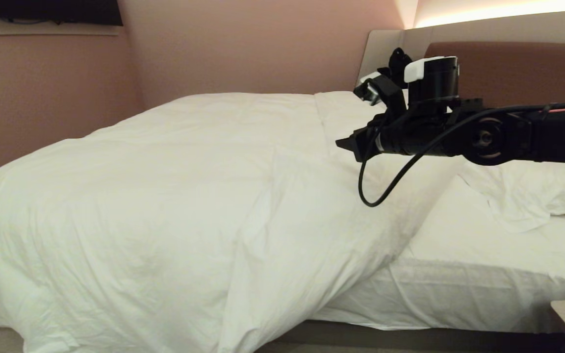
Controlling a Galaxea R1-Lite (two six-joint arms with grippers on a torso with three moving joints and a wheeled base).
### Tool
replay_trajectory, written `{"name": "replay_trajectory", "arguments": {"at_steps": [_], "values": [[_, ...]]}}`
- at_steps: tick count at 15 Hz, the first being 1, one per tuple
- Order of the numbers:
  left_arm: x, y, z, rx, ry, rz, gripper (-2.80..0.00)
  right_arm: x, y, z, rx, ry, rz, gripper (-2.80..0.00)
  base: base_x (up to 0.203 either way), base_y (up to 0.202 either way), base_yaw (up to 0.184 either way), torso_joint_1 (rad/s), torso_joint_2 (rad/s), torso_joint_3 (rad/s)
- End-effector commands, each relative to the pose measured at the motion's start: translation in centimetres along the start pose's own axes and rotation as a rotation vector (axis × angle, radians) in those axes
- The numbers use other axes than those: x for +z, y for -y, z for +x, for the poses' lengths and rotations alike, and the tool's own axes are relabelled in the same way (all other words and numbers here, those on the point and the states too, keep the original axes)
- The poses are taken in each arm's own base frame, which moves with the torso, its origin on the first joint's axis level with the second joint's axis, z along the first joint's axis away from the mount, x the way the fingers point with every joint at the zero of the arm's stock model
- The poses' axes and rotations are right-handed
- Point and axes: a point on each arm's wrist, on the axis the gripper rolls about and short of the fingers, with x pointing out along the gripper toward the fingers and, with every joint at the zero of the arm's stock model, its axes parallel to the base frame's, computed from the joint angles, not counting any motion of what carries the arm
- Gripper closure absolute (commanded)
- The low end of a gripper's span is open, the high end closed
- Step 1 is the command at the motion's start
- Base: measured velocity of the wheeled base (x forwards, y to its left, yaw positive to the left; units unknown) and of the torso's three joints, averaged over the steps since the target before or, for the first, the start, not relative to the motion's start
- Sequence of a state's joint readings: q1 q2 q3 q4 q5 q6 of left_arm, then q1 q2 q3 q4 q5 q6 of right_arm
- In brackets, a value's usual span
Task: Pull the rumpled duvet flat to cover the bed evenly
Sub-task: Flatten the corners of the folded blanket
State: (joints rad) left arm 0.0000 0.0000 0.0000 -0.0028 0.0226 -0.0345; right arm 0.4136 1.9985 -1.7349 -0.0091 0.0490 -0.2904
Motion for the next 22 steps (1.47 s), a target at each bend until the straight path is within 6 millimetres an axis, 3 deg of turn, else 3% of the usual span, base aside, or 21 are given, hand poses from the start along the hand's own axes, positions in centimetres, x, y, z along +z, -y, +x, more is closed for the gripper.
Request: {"name": "replay_trajectory", "arguments": {"at_steps": [1,7,13,22], "values": [[0.0,0.0,0.0,0.0,0.0,-0.001,0.0,-1.2,-0.3,3.0,-0.005,-0.025,-0.003,-2.8,0.0,0.0,0.0,0.0,0.0,0.0],[0.0,0.0,0.0,0.0,0.0,-0.001,0.0,-2.9,-1.8,6.7,0.025,-0.046,-0.011,-2.8,0.0,0.0,0.0,0.0,0.0,0.0],[0.0,0.0,0.0,0.0,0.0,-0.001,0.0,-4.0,-3.2,8.2,0.061,-0.062,-0.021,-2.8,0.0,0.0,0.0,0.0,0.0,0.0],[0.0,0.0,0.0,0.0,0.0,-0.001,0.0,-8.7,-4.5,11.6,0.086,-0.164,-0.022,-2.8,0.0,0.0,0.0,0.0,0.0,0.0]]}}
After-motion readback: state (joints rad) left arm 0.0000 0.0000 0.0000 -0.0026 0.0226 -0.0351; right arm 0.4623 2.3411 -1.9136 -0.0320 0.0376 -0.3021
